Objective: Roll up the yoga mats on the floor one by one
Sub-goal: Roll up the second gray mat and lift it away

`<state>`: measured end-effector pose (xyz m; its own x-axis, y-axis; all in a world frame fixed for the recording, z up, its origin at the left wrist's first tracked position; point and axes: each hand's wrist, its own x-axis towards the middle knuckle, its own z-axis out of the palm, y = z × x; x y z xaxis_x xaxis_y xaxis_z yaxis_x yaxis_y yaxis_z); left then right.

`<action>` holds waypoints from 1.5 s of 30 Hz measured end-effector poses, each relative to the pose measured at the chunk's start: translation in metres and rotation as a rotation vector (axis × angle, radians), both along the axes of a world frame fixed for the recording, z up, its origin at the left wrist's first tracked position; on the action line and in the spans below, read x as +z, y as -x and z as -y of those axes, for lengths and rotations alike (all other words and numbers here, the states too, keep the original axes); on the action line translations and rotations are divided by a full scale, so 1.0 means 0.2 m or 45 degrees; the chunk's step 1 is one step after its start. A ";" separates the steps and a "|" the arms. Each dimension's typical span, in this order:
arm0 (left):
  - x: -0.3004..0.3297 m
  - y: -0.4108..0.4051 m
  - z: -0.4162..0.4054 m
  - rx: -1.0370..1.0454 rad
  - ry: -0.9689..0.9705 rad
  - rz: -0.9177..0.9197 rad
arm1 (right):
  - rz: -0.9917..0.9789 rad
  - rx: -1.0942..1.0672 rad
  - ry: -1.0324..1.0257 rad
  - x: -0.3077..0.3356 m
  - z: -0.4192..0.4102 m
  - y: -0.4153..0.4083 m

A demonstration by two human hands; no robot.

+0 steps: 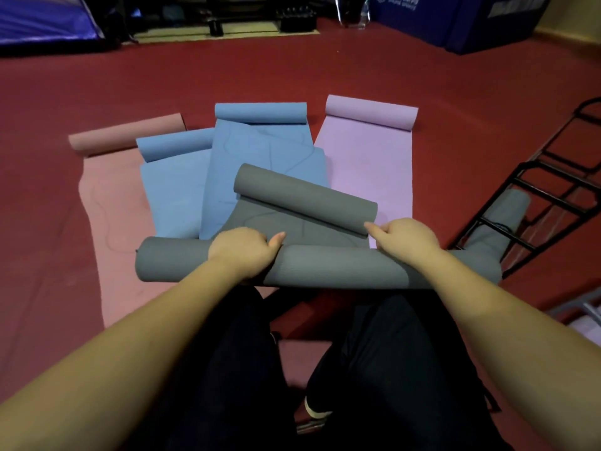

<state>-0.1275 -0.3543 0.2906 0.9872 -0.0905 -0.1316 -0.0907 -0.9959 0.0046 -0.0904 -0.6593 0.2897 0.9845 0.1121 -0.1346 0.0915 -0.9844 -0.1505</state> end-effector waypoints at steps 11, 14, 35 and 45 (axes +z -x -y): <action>0.06 -0.20 0.04 0.055 0.095 -0.567 | 0.379 0.103 0.186 -0.19 0.01 0.22; 0.07 -0.20 0.04 0.084 0.129 -0.605 | 0.389 0.066 0.197 -0.18 -0.01 0.21; 0.11 0.05 -0.05 0.079 0.125 0.028 | 0.011 0.027 0.180 0.07 -0.02 0.12; 0.07 -0.03 -0.08 0.175 0.142 -0.247 | -0.593 -0.003 0.003 0.13 -0.04 0.06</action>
